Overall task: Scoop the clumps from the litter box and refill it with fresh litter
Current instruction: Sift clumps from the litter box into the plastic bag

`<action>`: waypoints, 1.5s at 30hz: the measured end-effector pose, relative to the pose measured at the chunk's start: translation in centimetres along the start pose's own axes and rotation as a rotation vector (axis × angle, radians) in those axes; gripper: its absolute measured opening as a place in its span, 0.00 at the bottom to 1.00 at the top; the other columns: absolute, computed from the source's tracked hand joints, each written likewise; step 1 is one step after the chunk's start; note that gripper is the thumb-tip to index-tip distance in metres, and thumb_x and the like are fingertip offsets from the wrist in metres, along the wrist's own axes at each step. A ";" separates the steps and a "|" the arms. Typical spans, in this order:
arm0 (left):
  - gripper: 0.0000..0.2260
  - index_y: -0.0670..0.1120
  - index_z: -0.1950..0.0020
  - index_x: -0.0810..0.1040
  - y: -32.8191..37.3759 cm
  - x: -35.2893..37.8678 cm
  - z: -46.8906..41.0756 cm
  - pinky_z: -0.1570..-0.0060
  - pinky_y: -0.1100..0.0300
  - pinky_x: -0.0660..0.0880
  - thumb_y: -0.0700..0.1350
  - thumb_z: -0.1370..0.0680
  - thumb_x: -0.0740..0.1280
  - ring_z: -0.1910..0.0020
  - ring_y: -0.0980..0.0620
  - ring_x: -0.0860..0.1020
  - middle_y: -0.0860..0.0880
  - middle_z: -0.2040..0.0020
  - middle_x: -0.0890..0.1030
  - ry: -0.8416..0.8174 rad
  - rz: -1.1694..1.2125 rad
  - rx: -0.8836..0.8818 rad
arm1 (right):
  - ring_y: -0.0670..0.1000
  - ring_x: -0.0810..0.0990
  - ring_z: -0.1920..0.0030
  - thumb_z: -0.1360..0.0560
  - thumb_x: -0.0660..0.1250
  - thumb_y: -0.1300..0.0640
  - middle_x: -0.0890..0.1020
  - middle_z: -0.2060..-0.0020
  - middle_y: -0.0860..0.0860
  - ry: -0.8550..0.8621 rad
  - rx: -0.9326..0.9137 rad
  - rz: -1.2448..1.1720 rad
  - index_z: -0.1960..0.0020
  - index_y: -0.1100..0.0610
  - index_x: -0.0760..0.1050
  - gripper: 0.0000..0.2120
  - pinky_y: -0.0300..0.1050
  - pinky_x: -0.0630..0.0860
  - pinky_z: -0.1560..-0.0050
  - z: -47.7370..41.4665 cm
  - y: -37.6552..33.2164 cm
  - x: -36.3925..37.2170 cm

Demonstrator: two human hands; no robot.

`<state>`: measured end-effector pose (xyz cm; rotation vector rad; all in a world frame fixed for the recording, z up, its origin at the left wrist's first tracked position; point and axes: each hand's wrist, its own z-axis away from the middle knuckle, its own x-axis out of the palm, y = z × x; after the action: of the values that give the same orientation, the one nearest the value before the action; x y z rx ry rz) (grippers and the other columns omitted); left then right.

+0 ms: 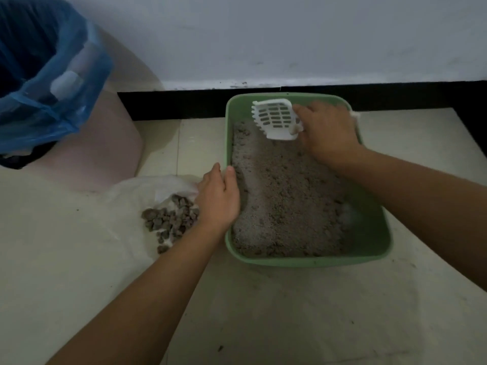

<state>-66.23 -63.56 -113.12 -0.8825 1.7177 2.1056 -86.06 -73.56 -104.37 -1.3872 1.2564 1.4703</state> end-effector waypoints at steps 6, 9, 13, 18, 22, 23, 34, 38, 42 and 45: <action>0.33 0.42 0.39 0.74 -0.5 1.1 0.0 0.38 0.39 0.67 0.62 0.20 0.39 0.42 0.43 0.74 0.43 0.44 0.79 0.090 -0.093 0.023 | 0.62 0.76 0.40 0.28 0.72 0.59 0.76 0.38 0.61 0.007 -0.215 0.333 0.27 0.60 0.62 0.33 0.58 0.71 0.37 -4.6 -0.9 2.3; 0.31 0.45 0.33 0.74 -0.1 1.1 0.3 0.32 0.40 0.63 0.59 0.19 0.41 0.36 0.46 0.72 0.46 0.38 0.78 0.086 -0.083 -0.023 | 0.61 0.76 0.42 0.28 0.71 0.57 0.77 0.41 0.61 0.057 -0.277 0.393 0.30 0.61 0.66 0.29 0.56 0.71 0.39 -5.6 -2.1 3.3; 0.27 0.44 0.34 0.75 0.3 1.0 0.5 0.32 0.41 0.64 0.57 0.18 0.44 0.37 0.46 0.73 0.45 0.39 0.78 0.100 -0.033 -0.043 | 0.57 0.77 0.47 0.30 0.73 0.59 0.79 0.45 0.57 0.061 -0.384 0.416 0.30 0.59 0.66 0.30 0.51 0.72 0.44 -4.7 -2.0 4.8; 0.23 0.41 0.38 0.76 0.4 0.9 0.6 0.35 0.45 0.69 0.53 0.15 0.48 0.40 0.45 0.74 0.46 0.43 0.78 0.089 0.048 -0.060 | 0.56 0.75 0.44 0.27 0.64 0.62 0.76 0.40 0.56 0.073 -0.544 0.371 0.26 0.58 0.63 0.30 0.52 0.70 0.42 -2.1 -0.4 4.9; 0.25 0.39 0.40 0.77 0.1 1.0 0.5 0.37 0.43 0.70 0.55 0.16 0.47 0.42 0.43 0.75 0.41 0.44 0.79 0.127 0.093 -0.064 | 0.56 0.76 0.43 0.29 0.69 0.63 0.77 0.39 0.56 0.077 -0.636 0.313 0.25 0.56 0.62 0.34 0.52 0.71 0.40 0.2 0.6 3.5; 0.26 0.38 0.43 0.77 0.2 1.0 0.6 0.39 0.43 0.71 0.55 0.16 0.47 0.44 0.42 0.75 0.40 0.46 0.79 0.142 0.101 -0.062 | 0.56 0.76 0.43 0.29 0.69 0.63 0.77 0.39 0.56 0.080 -0.656 0.301 0.25 0.56 0.63 0.34 0.52 0.71 0.40 0.9 0.7 3.3; 0.18 0.46 0.64 0.65 0.6 0.4 2.9 0.58 0.51 0.67 0.50 0.18 0.47 0.61 0.44 0.72 0.44 0.64 0.72 0.141 -0.001 0.001 | 0.57 0.80 0.48 0.27 0.71 0.53 0.81 0.44 0.56 0.096 -0.618 0.189 0.28 0.56 0.70 0.28 0.52 0.75 0.46 5.7 5.0 -0.6; 0.17 0.44 0.63 0.66 0.2 0.3 3.5 0.59 0.54 0.64 0.46 0.17 0.50 0.60 0.44 0.72 0.44 0.63 0.73 0.119 0.005 -0.021 | 0.56 0.80 0.47 0.23 0.63 0.47 0.81 0.42 0.56 -0.019 -0.446 0.167 0.26 0.55 0.67 0.27 0.51 0.73 0.44 6.8 6.1 -1.0; 0.17 0.46 0.66 0.63 0.7 0.3 3.3 0.59 0.54 0.61 0.43 0.16 0.51 0.59 0.44 0.70 0.42 0.61 0.73 0.132 -0.005 -0.062 | 0.51 0.80 0.48 0.25 0.67 0.48 0.81 0.44 0.50 -0.106 -0.420 0.323 0.32 0.53 0.72 0.23 0.46 0.72 0.48 7.0 6.1 -1.3; 0.18 0.48 0.67 0.63 0.7 0.2 3.3 0.59 0.54 0.61 0.43 0.17 0.51 0.59 0.44 0.70 0.42 0.61 0.73 0.144 -0.006 -0.079 | 0.50 0.80 0.53 0.28 0.71 0.48 0.82 0.48 0.50 -0.148 -0.412 0.455 0.37 0.52 0.75 0.21 0.45 0.73 0.49 7.0 5.9 -1.0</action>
<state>-67.74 -60.66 -112.36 -1.0848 1.7074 2.1671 -93.35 -68.14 -102.90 -1.2583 1.2750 2.2021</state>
